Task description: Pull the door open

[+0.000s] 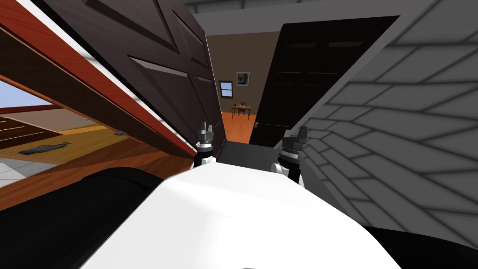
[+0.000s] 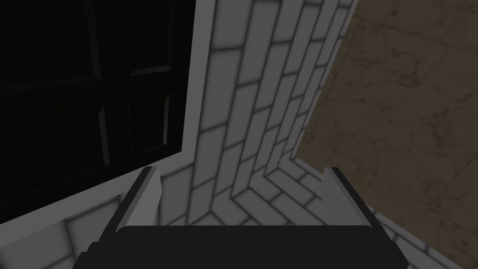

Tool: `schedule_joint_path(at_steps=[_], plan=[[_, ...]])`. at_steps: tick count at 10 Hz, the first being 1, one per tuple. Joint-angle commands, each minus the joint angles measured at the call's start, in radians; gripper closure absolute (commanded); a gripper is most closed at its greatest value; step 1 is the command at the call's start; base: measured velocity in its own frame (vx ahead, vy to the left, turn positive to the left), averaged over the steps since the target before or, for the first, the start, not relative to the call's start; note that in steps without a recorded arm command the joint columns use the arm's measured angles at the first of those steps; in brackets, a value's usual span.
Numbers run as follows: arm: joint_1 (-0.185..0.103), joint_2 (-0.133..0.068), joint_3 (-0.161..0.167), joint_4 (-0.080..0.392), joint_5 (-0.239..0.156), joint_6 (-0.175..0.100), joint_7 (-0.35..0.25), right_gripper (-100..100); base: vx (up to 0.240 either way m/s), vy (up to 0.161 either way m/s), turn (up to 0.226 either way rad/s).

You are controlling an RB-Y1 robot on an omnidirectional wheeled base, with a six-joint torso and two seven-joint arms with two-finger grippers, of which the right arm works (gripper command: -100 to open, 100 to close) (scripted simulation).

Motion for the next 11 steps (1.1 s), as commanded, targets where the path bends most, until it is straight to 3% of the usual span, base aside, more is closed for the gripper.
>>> schedule_joint_path(at_steps=[1, 11], plan=[[-0.009, -0.008, -0.005, 0.032, 0.004, -0.006, -0.009, -100, 0.104, 0.002, -0.003], [-0.09, -0.05, -0.026, 0.28, 0.046, -0.06, -0.059, -100, 0.097, 0.006, -0.009]])
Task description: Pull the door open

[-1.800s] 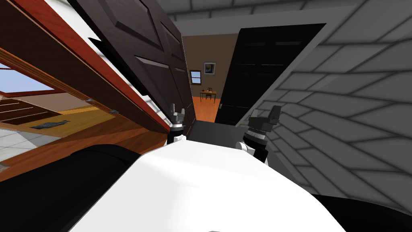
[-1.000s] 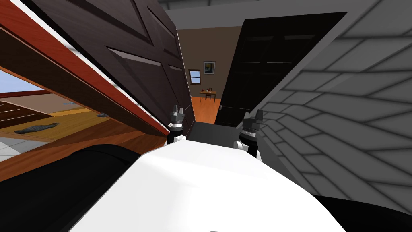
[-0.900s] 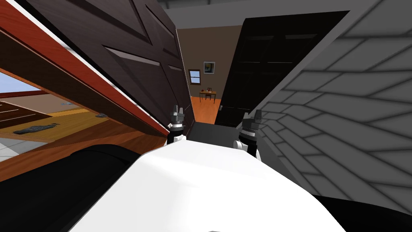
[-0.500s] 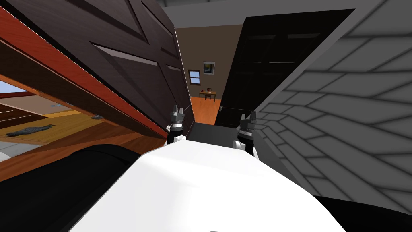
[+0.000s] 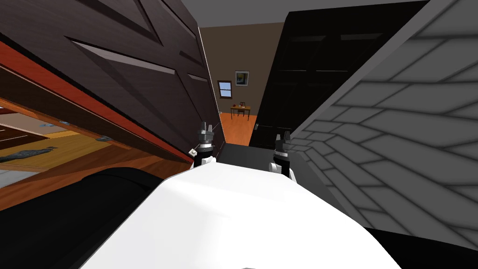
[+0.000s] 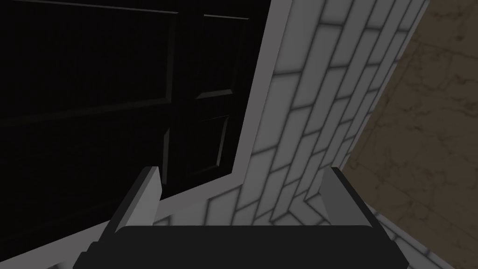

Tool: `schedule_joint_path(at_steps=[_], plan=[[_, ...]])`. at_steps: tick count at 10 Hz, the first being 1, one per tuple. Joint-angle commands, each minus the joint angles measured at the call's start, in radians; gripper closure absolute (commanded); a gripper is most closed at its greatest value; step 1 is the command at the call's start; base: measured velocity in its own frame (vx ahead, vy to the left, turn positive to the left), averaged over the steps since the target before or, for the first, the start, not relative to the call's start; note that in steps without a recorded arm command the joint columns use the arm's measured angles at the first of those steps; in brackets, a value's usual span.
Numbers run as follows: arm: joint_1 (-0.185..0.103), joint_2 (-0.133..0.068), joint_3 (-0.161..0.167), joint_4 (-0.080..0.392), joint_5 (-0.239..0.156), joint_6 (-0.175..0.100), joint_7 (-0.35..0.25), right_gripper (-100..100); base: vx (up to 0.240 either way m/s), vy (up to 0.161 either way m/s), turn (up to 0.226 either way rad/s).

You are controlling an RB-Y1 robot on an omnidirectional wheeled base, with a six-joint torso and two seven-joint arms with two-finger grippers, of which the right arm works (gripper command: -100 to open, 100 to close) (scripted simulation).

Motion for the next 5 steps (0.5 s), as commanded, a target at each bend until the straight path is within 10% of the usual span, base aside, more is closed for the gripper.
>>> schedule_joint_path(at_steps=[1, 5], plan=[[-0.016, -0.005, -0.003, 0.042, 0.009, -0.004, -0.009, -100, 0.088, 0.008, -0.012], [-0.055, -0.021, -0.013, 0.161, 0.029, -0.03, -0.033, -100, 0.101, 0.007, -0.01]])
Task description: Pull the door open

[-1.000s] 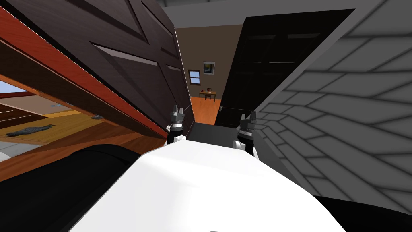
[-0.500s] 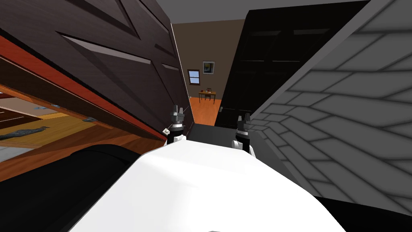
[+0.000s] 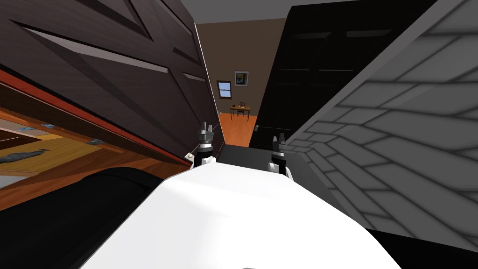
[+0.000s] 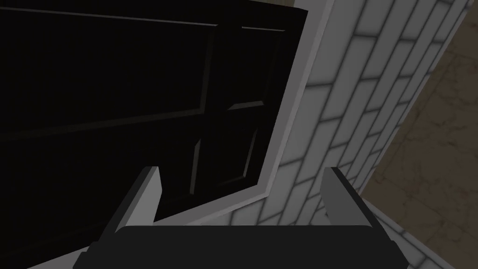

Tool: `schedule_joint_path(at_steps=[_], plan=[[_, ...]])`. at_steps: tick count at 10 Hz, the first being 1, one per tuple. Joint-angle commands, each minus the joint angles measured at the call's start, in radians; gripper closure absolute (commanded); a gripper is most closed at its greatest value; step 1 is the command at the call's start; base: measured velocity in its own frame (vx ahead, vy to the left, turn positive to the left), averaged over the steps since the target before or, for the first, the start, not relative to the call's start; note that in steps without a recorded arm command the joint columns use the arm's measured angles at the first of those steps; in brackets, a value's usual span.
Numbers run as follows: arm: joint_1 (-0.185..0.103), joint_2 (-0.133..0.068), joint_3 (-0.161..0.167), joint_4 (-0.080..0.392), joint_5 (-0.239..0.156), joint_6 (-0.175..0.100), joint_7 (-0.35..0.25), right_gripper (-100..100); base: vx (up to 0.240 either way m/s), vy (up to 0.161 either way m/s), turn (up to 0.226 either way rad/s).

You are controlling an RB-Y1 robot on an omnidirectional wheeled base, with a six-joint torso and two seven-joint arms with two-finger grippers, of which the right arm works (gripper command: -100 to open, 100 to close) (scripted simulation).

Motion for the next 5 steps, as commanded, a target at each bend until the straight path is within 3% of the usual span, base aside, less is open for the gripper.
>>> schedule_joint_path(at_steps=[1, 5], plan=[[-0.018, -0.007, -0.006, 0.05, 0.008, -0.013, -0.011, -100, 0.109, 0.009, -0.017], [-0.049, -0.017, -0.014, 0.149, 0.024, -0.033, -0.031, -100, 0.073, 0.003, -0.008]])
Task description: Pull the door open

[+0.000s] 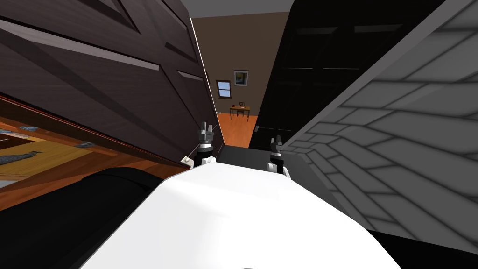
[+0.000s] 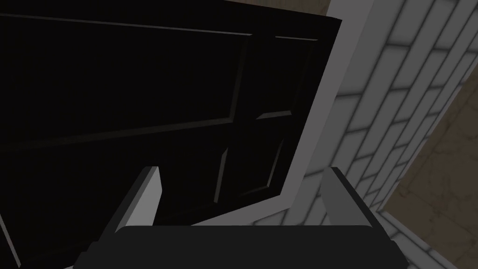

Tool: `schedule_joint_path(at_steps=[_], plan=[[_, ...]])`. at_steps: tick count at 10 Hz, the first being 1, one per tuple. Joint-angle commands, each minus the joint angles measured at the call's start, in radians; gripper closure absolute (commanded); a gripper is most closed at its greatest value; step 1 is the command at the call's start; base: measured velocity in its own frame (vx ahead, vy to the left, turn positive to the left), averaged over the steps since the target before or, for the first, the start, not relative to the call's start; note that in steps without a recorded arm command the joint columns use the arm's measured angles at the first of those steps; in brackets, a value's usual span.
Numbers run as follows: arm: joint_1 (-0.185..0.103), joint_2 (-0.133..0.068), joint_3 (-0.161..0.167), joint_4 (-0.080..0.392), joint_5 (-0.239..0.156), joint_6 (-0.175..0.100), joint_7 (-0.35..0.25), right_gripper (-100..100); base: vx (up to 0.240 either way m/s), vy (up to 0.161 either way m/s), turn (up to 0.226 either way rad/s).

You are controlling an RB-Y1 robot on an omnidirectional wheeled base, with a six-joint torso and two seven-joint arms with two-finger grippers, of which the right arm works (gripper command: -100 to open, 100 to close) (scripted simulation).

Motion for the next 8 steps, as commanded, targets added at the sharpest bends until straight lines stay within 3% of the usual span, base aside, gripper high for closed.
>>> schedule_joint_path(at_steps=[1, 8], plan=[[-0.022, -0.007, -0.006, 0.05, 0.008, -0.006, -0.012, -100, 0.087, 0.003, -0.012], [-0.086, -0.025, -0.022, 0.239, 0.041, -0.048, -0.051, -100, 0.087, 0.007, -0.01]])
